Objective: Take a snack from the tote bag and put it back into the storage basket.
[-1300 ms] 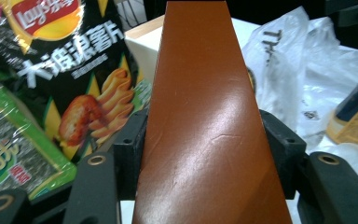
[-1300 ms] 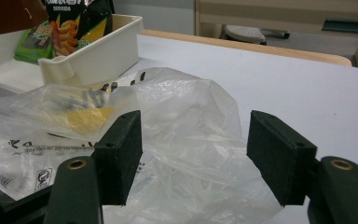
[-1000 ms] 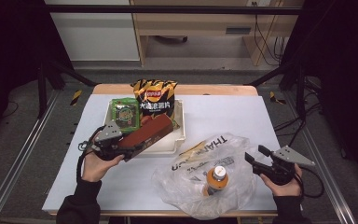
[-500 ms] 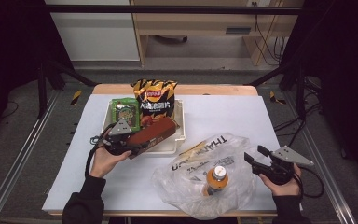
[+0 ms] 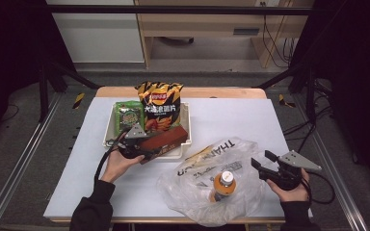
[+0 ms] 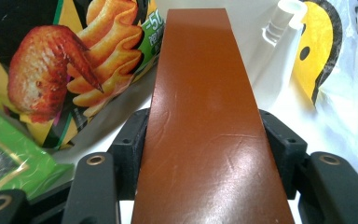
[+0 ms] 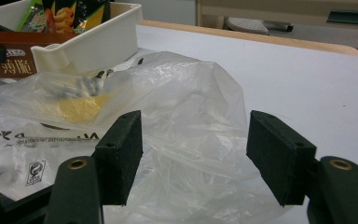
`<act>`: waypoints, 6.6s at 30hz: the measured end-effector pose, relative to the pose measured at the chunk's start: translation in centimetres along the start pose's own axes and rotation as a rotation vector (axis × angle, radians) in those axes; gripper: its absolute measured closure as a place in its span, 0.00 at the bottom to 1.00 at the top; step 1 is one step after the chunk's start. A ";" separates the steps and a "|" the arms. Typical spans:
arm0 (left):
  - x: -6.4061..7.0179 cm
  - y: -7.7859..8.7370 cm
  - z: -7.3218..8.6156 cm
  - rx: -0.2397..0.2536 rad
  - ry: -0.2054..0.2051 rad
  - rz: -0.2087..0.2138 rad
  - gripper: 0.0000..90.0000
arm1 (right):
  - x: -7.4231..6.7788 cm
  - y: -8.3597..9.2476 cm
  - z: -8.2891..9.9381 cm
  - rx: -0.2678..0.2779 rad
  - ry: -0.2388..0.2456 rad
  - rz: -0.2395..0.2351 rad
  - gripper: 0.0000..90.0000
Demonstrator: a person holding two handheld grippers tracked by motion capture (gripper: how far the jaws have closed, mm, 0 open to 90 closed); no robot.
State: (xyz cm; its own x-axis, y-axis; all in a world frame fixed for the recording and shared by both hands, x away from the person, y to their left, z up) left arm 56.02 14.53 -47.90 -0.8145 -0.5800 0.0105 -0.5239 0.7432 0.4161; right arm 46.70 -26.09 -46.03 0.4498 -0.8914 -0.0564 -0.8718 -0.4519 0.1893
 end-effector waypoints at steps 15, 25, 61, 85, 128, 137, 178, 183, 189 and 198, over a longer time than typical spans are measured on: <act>0.4 1.7 -0.8 0.075 0.026 -0.075 0.32 | -0.2 -0.1 0.1 -0.004 0.004 -0.006 0.41; 1.5 4.9 0.0 0.087 0.054 -0.179 0.36 | -0.2 0.1 0.0 -0.002 0.005 -0.002 0.42; 0.5 4.5 2.6 0.055 0.164 -0.267 0.39 | -0.3 0.0 0.4 -0.019 0.017 -0.006 0.44; -0.6 4.8 3.2 0.065 0.228 -0.315 0.46 | -0.4 0.0 0.4 -0.019 0.019 -0.009 0.44; -3.8 2.9 2.3 0.178 0.275 -0.384 0.53 | -0.6 -0.3 0.7 -0.030 0.020 -0.020 0.46; -2.3 5.0 2.7 0.126 0.222 -0.373 0.66 | -0.4 -0.1 0.6 -0.023 0.019 -0.016 0.47; 2.6 6.2 0.3 0.192 0.119 -0.231 0.47 | -3.6 0.9 -2.1 0.060 -0.005 -0.105 0.50; 3.6 6.8 0.7 0.190 0.114 -0.230 0.40 | -4.3 1.2 -2.6 0.072 -0.001 -0.120 0.47; 4.2 7.6 1.4 0.194 0.107 -0.229 0.35 | -5.1 1.9 -3.4 0.088 0.002 -0.129 0.43; 4.3 8.9 1.9 0.202 0.106 -0.255 0.30 | -6.6 2.9 -4.0 0.112 -0.013 -0.173 0.41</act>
State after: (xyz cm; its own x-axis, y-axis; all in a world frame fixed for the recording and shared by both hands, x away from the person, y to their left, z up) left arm 47.38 19.30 -45.93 -0.6262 -0.7791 0.0282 -0.7546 0.6148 0.2291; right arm 41.96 -21.41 -41.20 0.5928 -0.8001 -0.0917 -0.7981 -0.5989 0.0659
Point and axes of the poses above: each handheld gripper's, and its own axes: y roughly backward along the jaws, z roughly out of its underside, x roughly to its right, the point moved 6 cm from there along -y, roughly forward along the jaws, and after that the axes turned 12 degrees about x, right-handed, at the moved point
